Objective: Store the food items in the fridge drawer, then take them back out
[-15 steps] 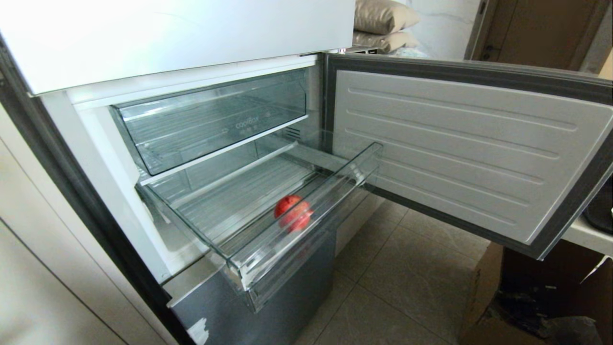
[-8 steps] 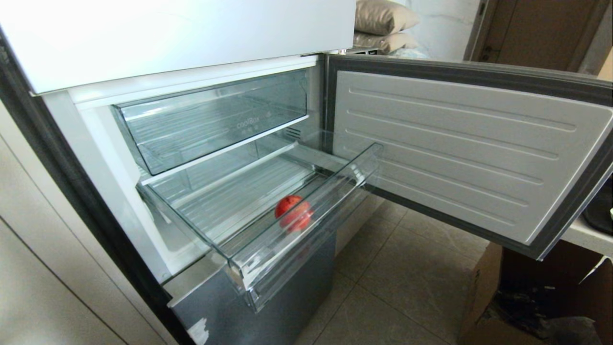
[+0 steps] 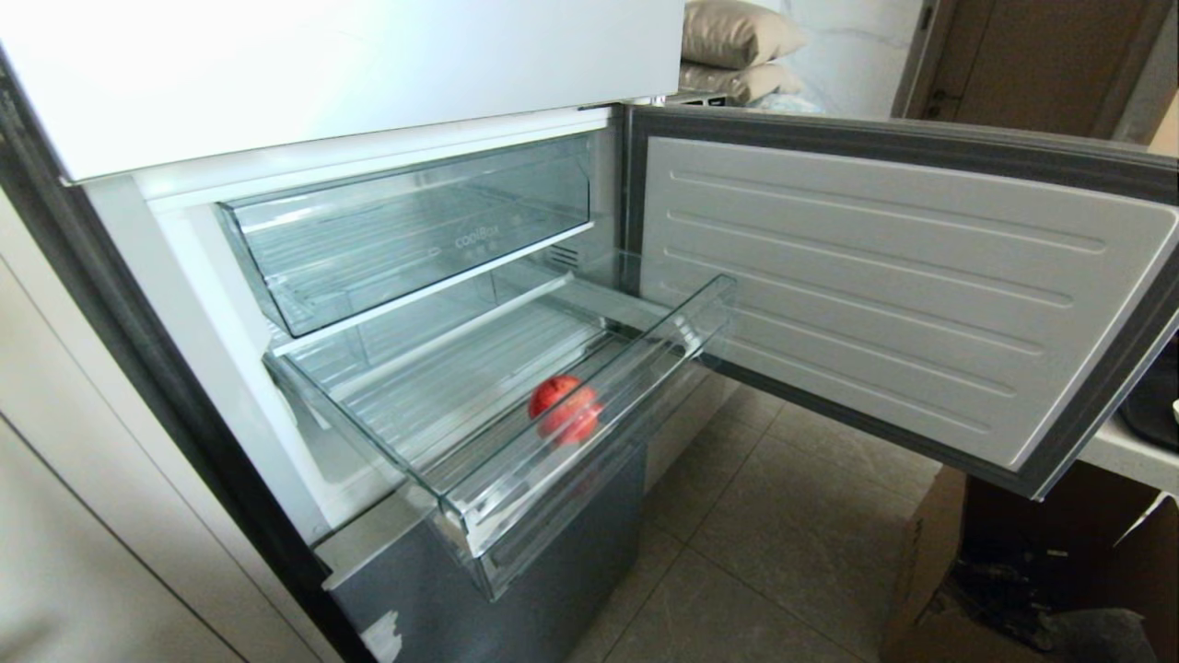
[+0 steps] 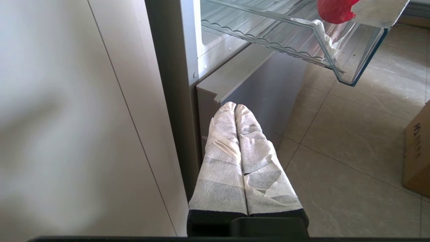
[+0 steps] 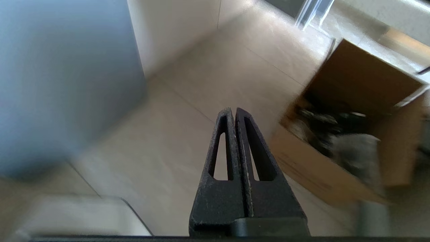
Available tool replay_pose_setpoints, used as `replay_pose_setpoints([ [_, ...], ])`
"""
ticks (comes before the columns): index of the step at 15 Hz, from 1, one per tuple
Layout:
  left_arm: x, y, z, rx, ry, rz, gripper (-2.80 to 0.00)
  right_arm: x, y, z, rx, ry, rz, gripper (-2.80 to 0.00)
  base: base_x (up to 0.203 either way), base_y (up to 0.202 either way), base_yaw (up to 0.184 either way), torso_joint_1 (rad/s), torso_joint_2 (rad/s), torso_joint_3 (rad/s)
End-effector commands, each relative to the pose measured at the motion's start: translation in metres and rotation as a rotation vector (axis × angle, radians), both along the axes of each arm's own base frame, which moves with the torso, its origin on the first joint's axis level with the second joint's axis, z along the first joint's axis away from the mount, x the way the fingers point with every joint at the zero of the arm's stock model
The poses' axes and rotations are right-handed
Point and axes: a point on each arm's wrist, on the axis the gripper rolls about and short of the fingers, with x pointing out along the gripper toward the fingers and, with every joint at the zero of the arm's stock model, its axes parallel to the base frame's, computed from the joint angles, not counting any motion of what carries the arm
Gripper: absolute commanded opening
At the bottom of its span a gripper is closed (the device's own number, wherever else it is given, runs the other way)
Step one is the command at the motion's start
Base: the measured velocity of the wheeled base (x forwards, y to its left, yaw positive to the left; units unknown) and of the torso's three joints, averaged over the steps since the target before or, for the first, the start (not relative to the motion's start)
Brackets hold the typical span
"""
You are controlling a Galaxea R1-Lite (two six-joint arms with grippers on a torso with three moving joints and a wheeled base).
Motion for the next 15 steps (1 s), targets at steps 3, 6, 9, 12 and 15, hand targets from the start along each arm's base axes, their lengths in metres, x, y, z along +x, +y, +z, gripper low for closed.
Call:
replay_pose_setpoints([
  [3, 0.000, 0.000, 0.000, 0.000, 0.000, 0.000, -2.80, -0.004, 0.000, -0.007, -0.015, 0.008, 0.002, -2.80, 0.000, 0.000, 0.000, 0.000, 0.00, 0.000],
  [6, 0.000, 0.000, 0.000, 0.000, 0.000, 0.002, -2.80, -0.007, 0.000, -0.009, -0.009, -0.015, 0.150, -2.80, 0.000, 0.000, 0.000, 0.000, 0.00, 0.000],
  [9, 0.000, 0.000, 0.000, 0.000, 0.000, 0.001, -2.80, -0.019, -0.001, -0.010, 0.034, -0.161, 0.115, -2.80, 0.000, 0.000, 0.000, 0.000, 0.00, 0.000],
  [12, 0.000, 0.000, 0.000, -0.001, 0.000, 0.001, -2.80, -0.026, -0.001, -0.013, 0.036, -0.258, 0.102, -2.80, 0.000, 0.000, 0.000, 0.000, 0.00, 0.000],
  [15, 0.000, 0.000, 0.000, 0.000, 0.000, 0.000, -2.80, -0.026, -0.001, -0.013, 0.039, -0.258, 0.100, -2.80, 0.000, 0.000, 0.000, 0.000, 0.00, 0.000],
])
